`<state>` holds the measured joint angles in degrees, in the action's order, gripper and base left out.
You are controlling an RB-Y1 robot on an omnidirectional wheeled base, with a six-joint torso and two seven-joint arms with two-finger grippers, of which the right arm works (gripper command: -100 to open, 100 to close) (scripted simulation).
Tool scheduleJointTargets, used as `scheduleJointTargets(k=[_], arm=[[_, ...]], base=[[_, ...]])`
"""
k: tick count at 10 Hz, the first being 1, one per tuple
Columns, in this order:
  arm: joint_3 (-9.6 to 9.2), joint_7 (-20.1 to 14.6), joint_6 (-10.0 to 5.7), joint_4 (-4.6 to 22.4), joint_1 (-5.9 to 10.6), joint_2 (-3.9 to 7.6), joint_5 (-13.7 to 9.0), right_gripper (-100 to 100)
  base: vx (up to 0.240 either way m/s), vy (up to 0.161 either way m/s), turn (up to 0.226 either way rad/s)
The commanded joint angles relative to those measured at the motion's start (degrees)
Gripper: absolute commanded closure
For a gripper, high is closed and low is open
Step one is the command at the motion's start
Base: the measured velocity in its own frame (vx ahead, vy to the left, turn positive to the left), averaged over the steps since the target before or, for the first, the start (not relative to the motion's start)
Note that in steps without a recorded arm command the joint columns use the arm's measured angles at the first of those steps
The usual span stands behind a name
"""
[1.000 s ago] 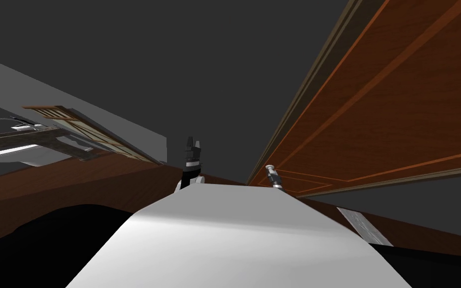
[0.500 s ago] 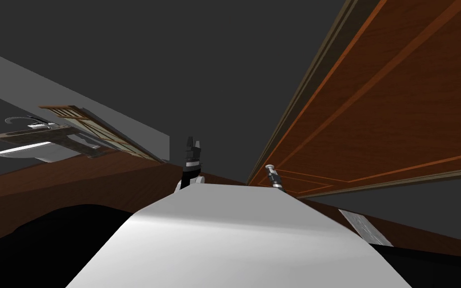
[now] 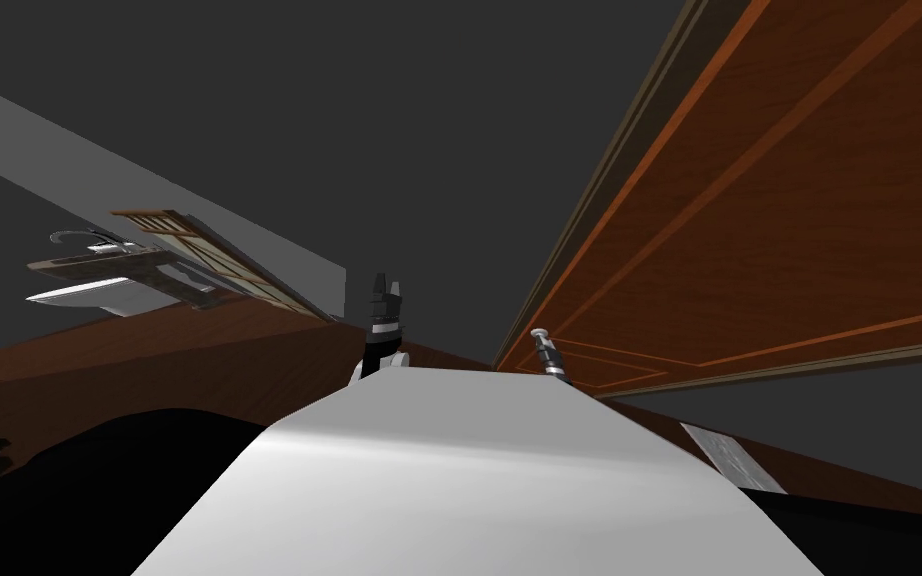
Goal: Pull the door open
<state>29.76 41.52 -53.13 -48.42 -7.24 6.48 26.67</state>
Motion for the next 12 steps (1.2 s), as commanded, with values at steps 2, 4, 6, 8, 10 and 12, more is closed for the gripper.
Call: scheduleJointTargets(k=[2,4,6,8,10,12], arm=[[-0.96,-4.3,0.13,0.4,0.17,0.12,-2.0,100],[-1.4,-7.2,0.2,0.5,0.33,0.29,-3.0,100],[-1.85,-9.8,0.28,0.7,0.48,0.46,-4.0,100],[-2.29,-12.2,0.36,0.9,0.63,0.63,-5.0,100],[-2.78,-14.6,0.45,1.1,0.8,0.81,-6.2,100],[-3.3,-16.9,0.54,1.4,0.97,1.01,-7.4,100]], base=[[-0.046,-0.019,0.061],[-0.046,-0.012,0.05],[-0.039,-0.015,0.045],[-0.057,-0.019,0.066],[-0.038,-0.012,0.043],[-0.042,-0.018,0.053]])
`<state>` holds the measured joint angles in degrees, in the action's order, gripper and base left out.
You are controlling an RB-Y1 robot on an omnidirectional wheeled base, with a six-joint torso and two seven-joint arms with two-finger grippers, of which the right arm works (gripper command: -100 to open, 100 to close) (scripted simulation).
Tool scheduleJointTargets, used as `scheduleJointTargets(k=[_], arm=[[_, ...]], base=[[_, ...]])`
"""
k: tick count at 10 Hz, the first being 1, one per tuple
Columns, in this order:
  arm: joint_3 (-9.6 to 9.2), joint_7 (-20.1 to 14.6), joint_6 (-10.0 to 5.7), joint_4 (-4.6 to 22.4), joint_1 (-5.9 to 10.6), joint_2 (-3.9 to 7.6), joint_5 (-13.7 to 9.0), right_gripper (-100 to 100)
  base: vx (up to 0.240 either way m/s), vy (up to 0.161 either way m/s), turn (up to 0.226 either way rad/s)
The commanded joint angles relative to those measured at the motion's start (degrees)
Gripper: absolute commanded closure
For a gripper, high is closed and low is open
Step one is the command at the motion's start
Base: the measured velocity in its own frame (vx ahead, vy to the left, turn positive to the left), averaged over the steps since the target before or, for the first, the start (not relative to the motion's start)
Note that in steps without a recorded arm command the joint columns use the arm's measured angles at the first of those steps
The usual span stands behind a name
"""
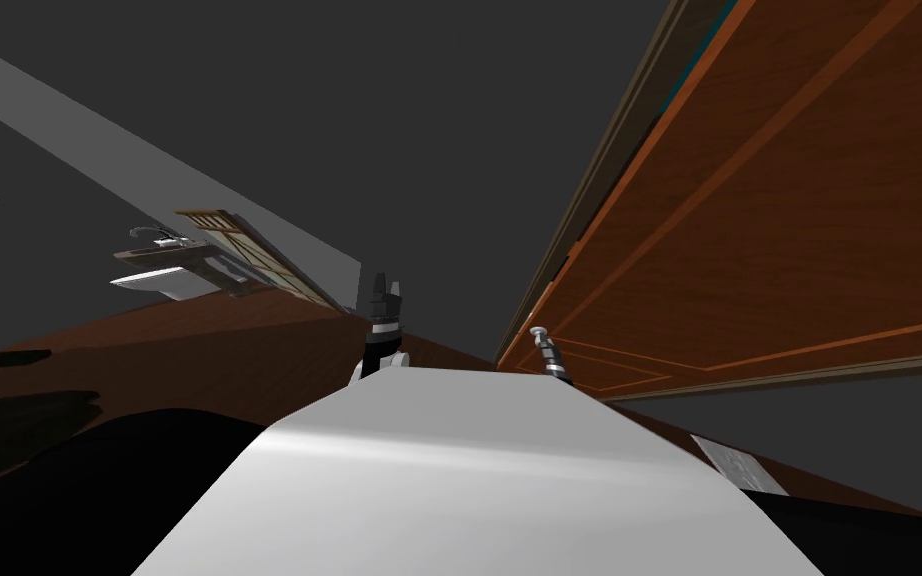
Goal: Pull the door open
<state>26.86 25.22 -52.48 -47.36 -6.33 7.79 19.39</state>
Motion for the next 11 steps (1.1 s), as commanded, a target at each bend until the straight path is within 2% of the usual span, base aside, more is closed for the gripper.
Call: scheduleJointTargets(k=[1,4,5,7,10,11], arm=[[-0.91,-2.9,-0.02,0.5,0.23,-0.11,-1.3,100],[-1.96,-7.2,0.17,1.0,0.59,0.29,-3.7,100],[-1.96,-7.7,0.17,1.0,0.59,0.29,-3.7,100],[-3.1,-11.4,0.37,1.5,0.98,0.72,-6.3,100],[-3.67,-14.8,0.47,1.7,1.18,0.94,-7.7,100],[-4.24,-16.8,0.57,2.0,1.37,1.15,-9.0,100]], base=[[-0.048,-0.023,0.079],[-0.056,-0.021,0.065],[-0.045,-0.009,0.047],[-0.064,-0.019,0.089],[-0.052,-0.018,0.056],[-0.045,-0.012,0.074]])
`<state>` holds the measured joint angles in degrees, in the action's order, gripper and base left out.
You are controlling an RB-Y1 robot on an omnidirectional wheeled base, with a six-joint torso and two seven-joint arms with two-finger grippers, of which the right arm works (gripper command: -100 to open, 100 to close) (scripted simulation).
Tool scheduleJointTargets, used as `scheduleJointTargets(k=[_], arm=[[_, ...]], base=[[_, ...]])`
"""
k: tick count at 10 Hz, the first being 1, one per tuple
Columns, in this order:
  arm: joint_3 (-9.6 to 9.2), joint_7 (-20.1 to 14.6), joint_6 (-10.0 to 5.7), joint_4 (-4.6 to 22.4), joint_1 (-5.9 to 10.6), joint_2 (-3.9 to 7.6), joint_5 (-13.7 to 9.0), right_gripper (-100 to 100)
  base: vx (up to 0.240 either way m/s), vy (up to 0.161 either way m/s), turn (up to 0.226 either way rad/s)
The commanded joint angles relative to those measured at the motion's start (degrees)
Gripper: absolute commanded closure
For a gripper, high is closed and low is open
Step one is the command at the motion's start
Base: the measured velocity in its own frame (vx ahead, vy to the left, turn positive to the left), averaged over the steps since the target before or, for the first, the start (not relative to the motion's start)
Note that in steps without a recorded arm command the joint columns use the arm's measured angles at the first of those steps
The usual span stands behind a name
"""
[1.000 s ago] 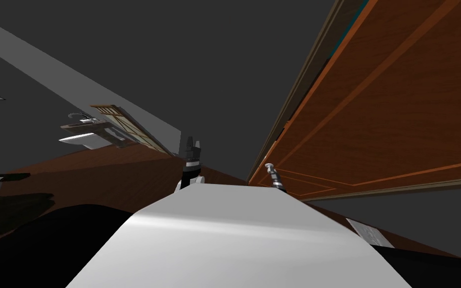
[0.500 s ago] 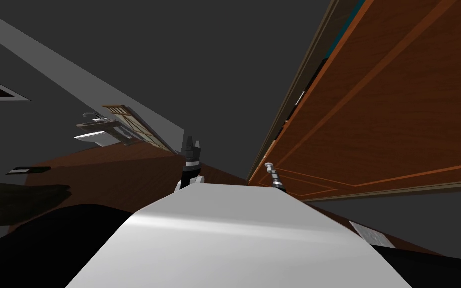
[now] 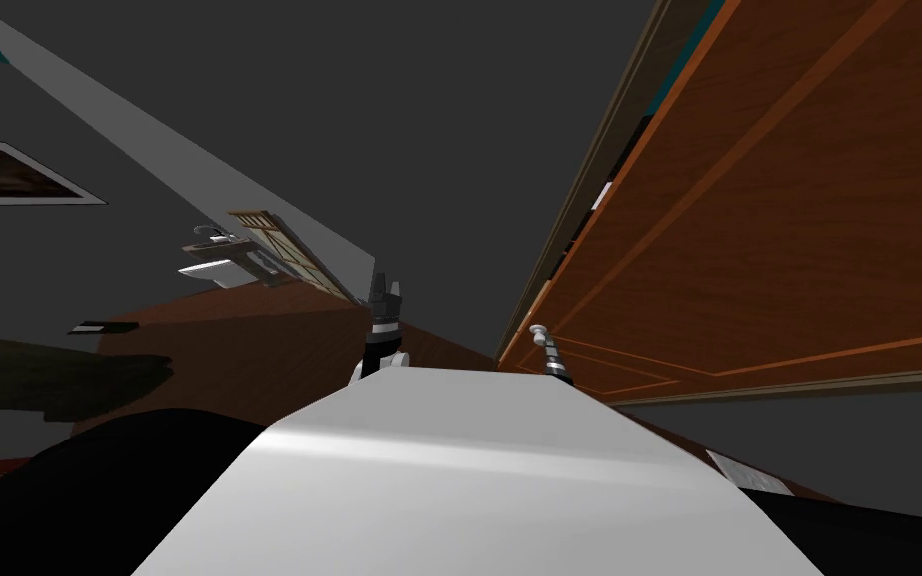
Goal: Pull the door open
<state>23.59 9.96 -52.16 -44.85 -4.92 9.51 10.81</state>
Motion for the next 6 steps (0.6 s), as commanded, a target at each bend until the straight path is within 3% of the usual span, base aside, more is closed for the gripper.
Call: scheduleJointTargets(k=[1,2,3,5,6], arm=[[-0.98,-1.9,0.25,-0.5,-0.04,-0.57,-0.4,100],[-1.59,-4.0,0.36,-0.3,0.17,-0.34,-1.8,100],[-1.59,-4.2,0.36,-0.3,0.17,-0.34,-1.8,100],[-2.8,-7.9,0.57,0.2,0.59,0.12,-4.6,100],[-2.8,-9.0,0.57,0.2,0.59,0.12,-4.6,100]], base=[[-0.036,-0.017,0.041],[-0.047,-0.018,0.068],[-0.04,-0.019,0.064],[-0.065,-0.018,0.087],[-0.057,-0.015,0.046]])
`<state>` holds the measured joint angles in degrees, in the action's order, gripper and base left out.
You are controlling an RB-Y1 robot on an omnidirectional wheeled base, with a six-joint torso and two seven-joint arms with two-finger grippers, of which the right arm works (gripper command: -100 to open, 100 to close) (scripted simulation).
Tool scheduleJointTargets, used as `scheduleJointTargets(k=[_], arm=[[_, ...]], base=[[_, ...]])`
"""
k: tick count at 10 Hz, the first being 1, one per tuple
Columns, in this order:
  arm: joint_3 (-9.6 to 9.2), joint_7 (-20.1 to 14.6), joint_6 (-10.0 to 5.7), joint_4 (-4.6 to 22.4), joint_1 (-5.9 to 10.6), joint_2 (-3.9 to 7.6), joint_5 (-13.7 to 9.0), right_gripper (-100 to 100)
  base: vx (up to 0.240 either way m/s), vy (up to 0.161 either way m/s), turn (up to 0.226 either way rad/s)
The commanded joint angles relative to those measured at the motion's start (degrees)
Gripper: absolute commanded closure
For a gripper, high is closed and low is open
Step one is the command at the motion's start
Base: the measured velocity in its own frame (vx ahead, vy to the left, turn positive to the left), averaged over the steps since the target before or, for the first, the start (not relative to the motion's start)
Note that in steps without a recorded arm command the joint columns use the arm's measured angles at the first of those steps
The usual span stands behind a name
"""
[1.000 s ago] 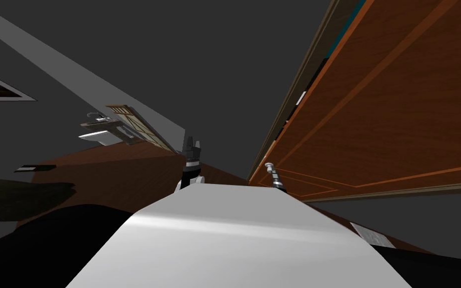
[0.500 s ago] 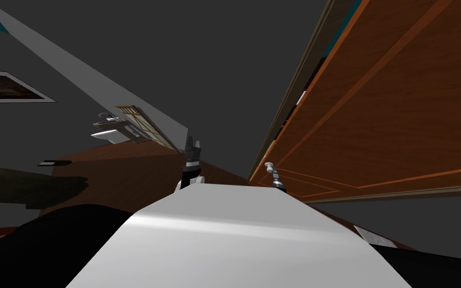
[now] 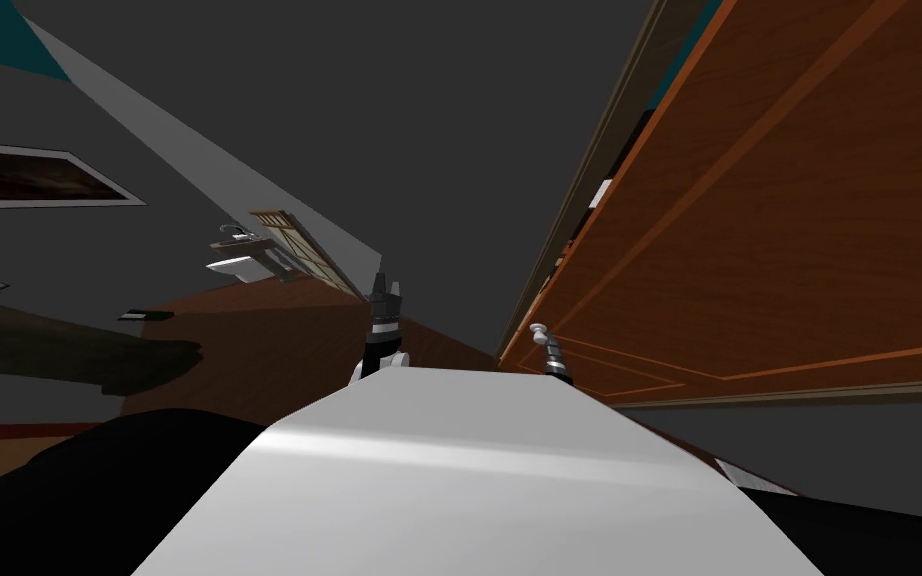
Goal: Pull the door open
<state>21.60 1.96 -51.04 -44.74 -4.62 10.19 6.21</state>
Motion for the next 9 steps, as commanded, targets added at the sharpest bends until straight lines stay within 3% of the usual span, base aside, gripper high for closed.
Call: scheduleJointTargets(k=[1,4,9], arm=[[-1.4,-2.9,-0.44,0.4,0.5,-0.33,-1.4,100],[-2.03,-5.7,-0.33,0.7,0.71,-0.1,-2.8,100],[-3.9,-12.8,0.0,1.5,1.35,0.61,-7.2,100]], base=[[-0.061,-0.016,0.075],[-0.046,-0.014,0.063],[-0.049,-0.014,0.069]])
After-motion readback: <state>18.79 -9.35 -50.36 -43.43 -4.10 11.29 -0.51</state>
